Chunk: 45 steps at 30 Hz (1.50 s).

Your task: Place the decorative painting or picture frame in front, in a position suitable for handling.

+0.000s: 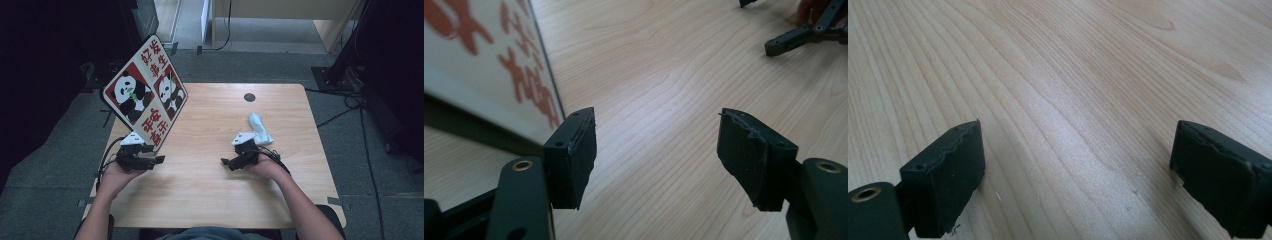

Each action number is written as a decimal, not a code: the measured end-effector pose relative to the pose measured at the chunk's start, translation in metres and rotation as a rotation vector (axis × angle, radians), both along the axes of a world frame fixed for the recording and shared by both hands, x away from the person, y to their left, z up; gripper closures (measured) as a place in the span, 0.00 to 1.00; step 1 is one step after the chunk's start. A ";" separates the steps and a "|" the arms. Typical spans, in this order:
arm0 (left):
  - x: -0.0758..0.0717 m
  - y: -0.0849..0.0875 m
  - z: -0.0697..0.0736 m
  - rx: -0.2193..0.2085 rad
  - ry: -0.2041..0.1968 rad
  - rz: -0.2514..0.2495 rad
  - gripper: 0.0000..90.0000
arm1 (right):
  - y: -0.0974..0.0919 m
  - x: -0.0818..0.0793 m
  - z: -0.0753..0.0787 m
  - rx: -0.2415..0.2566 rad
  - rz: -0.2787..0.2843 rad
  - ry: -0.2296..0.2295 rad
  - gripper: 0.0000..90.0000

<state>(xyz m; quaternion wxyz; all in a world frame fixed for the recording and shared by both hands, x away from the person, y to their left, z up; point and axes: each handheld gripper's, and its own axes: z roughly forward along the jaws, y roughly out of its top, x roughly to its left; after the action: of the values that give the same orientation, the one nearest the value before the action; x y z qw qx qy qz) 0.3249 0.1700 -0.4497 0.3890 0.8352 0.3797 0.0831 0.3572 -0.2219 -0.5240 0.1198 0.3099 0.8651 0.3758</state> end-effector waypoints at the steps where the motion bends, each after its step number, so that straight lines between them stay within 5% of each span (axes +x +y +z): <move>1: -0.001 0.003 0.000 -0.002 -0.004 0.009 0.37 | 0.000 0.000 0.000 -0.001 0.003 -0.003 0.08; 17: -0.005 0.046 0.008 -0.052 0.023 0.124 0.42 | 0.005 0.003 0.000 -0.003 0.011 0.004 0.06; 27: 0.004 0.066 0.014 -0.120 0.030 0.206 0.46 | 0.005 0.003 0.000 -0.004 0.011 0.003 0.06; 36: 0.011 0.079 0.026 -0.136 -0.046 0.273 0.47 | 0.005 0.003 0.000 -0.004 0.011 0.002 0.06; 45: 0.023 0.079 0.042 -0.132 -0.038 0.272 0.50 | 0.005 0.003 0.000 -0.004 0.009 0.001 0.06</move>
<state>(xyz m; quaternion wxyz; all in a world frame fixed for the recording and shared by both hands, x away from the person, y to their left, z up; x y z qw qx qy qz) 0.3478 0.2495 -0.4079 0.4355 0.7469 0.4865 0.1255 0.3599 -0.2165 -0.5242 0.1180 0.3059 0.8672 0.3747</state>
